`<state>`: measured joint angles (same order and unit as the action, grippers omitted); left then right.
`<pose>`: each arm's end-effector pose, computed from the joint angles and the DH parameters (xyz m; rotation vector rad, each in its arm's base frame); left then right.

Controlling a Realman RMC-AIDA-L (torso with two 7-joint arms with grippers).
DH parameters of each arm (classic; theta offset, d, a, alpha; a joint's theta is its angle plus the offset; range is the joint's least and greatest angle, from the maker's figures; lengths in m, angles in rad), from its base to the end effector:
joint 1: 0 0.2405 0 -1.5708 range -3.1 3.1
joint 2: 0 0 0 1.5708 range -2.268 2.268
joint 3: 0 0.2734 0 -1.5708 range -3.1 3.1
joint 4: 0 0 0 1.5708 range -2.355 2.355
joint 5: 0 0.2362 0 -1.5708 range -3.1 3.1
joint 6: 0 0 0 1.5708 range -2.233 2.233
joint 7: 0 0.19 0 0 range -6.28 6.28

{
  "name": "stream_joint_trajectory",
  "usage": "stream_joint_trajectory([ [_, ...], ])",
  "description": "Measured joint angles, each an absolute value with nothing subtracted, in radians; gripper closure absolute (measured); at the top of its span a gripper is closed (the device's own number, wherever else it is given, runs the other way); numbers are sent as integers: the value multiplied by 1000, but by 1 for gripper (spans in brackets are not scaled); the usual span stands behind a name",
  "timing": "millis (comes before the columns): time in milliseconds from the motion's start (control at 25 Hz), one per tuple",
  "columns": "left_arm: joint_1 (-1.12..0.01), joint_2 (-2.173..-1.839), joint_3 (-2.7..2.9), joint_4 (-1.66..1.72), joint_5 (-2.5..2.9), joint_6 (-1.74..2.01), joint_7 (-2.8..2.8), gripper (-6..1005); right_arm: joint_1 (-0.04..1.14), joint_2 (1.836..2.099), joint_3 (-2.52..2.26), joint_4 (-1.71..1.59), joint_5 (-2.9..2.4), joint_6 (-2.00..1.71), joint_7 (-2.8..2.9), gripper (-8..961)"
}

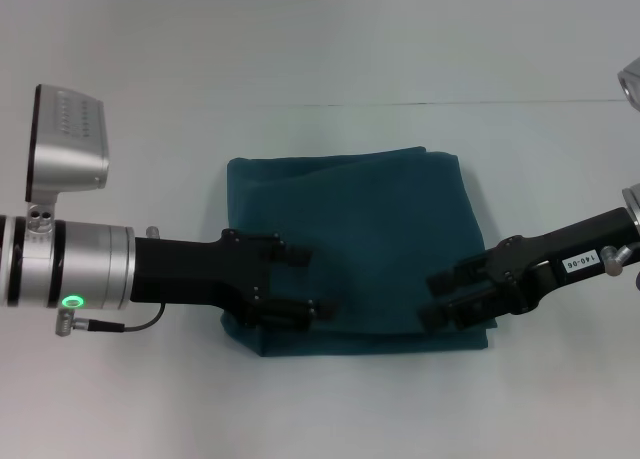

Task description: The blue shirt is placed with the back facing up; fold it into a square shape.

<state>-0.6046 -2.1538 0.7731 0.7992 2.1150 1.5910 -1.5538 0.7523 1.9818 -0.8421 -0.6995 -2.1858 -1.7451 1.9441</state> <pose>-0.2228 0.3785 -0.0742 -2.9082 -0.6064 -0.5832 0.2156 0.3905 -0.0337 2.8700 -0.9872 -0.2968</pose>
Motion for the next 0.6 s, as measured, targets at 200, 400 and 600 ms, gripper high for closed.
stream_joint_trajectory([
  [200,-611,-2154,773,799,2115,1588,-1574,153,750,1981,-842,-699,-2186,-1745,1942,175],
  [400,-623,-2154,781,799,2121,1587,-1620,153,747,1975,-842,-699,-2187,-1745,1942,175],
  [600,-627,-2155,784,799,2123,1585,-1629,153,745,1972,-839,-699,-2186,-1746,1944,176],
])
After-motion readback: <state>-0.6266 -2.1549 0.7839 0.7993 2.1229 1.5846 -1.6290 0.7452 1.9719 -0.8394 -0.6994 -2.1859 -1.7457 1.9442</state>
